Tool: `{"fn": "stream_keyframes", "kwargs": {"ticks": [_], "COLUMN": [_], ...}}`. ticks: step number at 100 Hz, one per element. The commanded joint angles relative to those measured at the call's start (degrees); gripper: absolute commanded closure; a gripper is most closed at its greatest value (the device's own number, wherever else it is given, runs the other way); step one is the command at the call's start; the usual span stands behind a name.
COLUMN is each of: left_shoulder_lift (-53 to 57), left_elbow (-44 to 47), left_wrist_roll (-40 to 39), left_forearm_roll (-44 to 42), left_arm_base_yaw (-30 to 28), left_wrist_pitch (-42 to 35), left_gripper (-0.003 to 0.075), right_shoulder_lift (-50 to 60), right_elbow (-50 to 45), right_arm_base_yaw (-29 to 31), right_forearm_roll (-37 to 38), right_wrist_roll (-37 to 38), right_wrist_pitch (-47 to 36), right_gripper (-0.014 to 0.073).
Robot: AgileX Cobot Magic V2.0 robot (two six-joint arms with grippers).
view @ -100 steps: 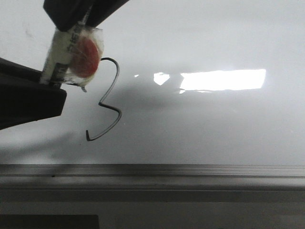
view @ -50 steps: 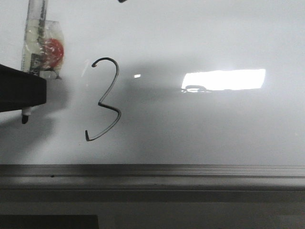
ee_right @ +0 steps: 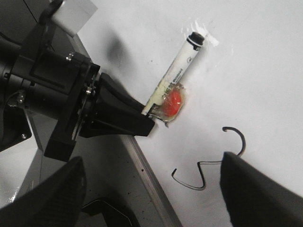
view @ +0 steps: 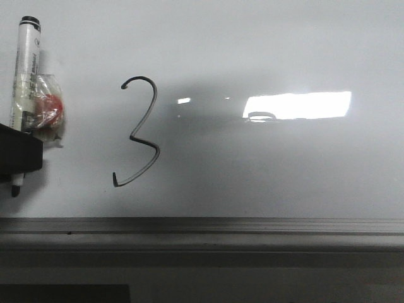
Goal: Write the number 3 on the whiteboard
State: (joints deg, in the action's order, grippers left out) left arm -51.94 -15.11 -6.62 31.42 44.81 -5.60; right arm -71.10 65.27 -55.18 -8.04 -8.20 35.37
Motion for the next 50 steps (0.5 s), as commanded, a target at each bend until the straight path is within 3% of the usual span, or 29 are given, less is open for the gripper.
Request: {"fn": "stream_keyframes", "kwargs": {"ticks": [1,8,21,26,43,50], "left_shoulder_lift": [0.22,0.22,0.36,0.36,1.29,3.40], "left_elbow": [-1.62,-1.62,-1.62,-1.62,-1.62,-1.62], "left_wrist_roll": [-0.18,-0.18,-0.18,-0.18,-0.18,-0.18], "left_forearm_roll": [-0.59,-1.21,-1.09,-0.85,-0.85,-0.85], "left_arm_base_yaw": [-0.79,-0.79,-0.79,-0.79,-0.79,-0.79], "left_wrist_pitch": [-1.89,-1.61,-2.38,-2.43,-1.78,-0.65], "left_gripper": [0.0726,0.0635,0.0332,0.0251,0.0229,0.0229], "right_shoulder_lift": [1.79,1.79,1.79,1.79,2.04,2.66], "right_elbow": [2.09,2.09,2.09,2.09,2.09,2.09], "right_arm_base_yaw": [0.29,0.29,0.29,0.29,0.33,0.33], "right_forearm_roll": [0.27,0.27,0.27,0.27,0.27,0.27], "right_wrist_roll": [-0.11,0.06,0.06,0.06,0.06,0.32], "right_wrist_pitch": [-3.55,-3.55,-3.55,-3.55,-3.00,-2.31], "right_gripper": [0.0075,0.0075,0.0075,0.0075,0.0076,0.0136]}}
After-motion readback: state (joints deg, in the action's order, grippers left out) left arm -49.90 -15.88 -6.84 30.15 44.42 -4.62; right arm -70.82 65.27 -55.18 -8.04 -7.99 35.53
